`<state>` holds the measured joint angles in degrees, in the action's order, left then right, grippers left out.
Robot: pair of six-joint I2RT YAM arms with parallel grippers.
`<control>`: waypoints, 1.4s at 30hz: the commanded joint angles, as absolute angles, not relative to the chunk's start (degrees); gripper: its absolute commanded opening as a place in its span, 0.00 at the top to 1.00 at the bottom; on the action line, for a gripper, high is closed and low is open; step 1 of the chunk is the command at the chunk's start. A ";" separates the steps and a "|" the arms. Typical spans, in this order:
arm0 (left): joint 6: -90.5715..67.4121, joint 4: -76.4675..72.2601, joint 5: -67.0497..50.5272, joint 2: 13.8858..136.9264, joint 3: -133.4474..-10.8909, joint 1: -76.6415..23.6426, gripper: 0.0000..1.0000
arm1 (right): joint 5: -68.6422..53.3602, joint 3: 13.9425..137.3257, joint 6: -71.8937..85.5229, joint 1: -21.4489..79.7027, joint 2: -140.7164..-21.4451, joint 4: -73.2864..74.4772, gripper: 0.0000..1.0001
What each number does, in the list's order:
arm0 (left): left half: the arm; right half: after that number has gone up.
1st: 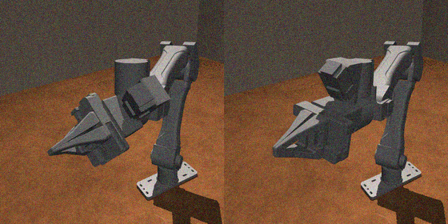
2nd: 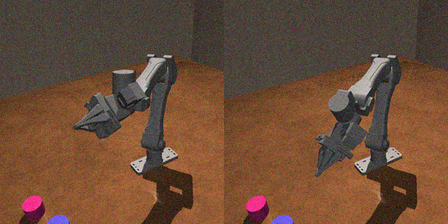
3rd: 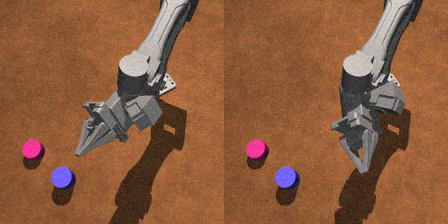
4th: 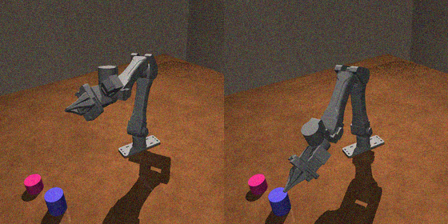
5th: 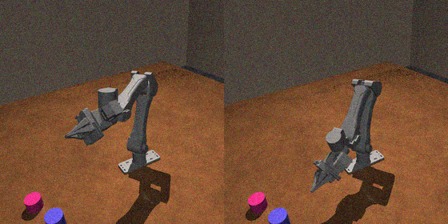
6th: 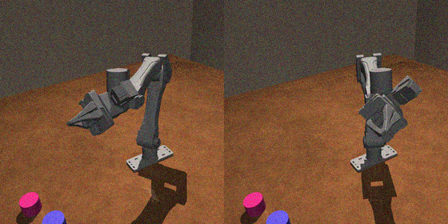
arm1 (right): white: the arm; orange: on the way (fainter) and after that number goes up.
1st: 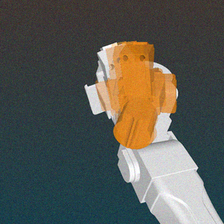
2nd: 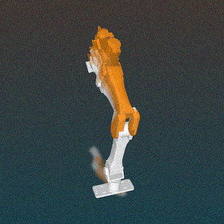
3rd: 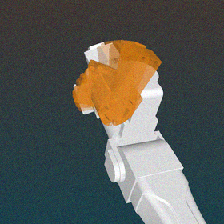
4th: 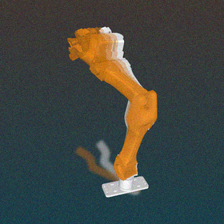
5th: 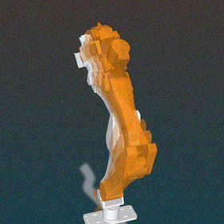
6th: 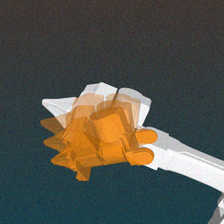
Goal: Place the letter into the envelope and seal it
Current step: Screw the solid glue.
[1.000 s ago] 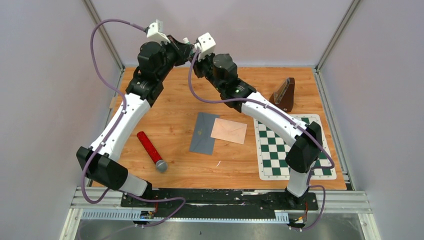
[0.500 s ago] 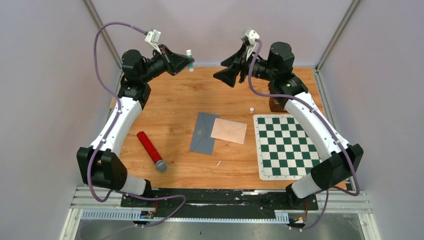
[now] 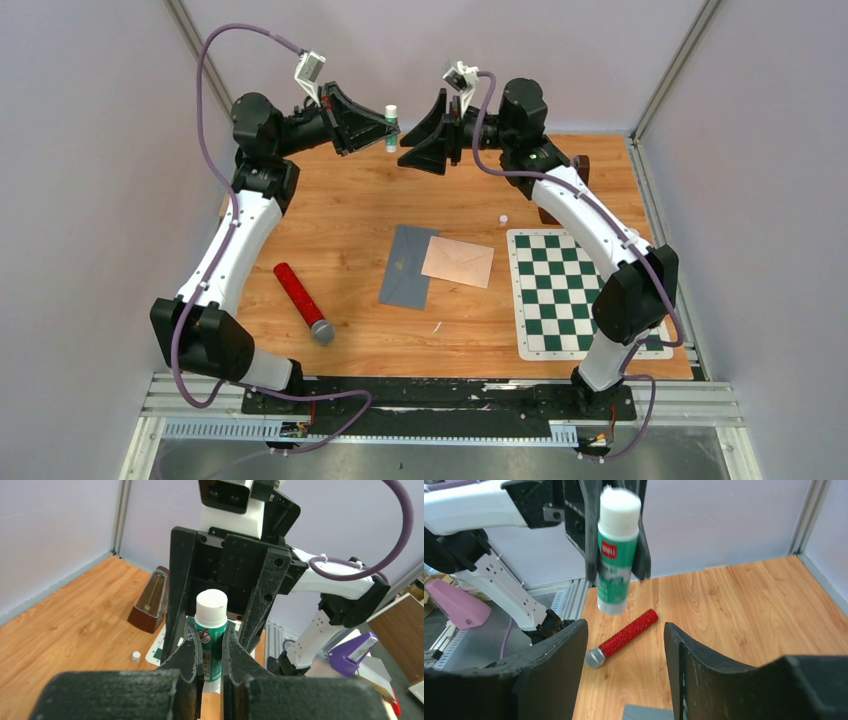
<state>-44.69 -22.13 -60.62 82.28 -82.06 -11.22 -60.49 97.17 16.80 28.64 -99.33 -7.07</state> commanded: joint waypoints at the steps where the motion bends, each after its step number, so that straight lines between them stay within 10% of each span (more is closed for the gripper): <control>1: -46.81 -24.46 -63.71 81.85 -84.82 -11.75 1.00 | -63.17 102.83 20.47 29.96 -100.48 -15.25 0.42; 42: -47.36 -25.16 -60.65 82.62 -85.43 -11.86 1.00 | -57.32 101.25 23.38 31.38 -102.04 -11.36 0.61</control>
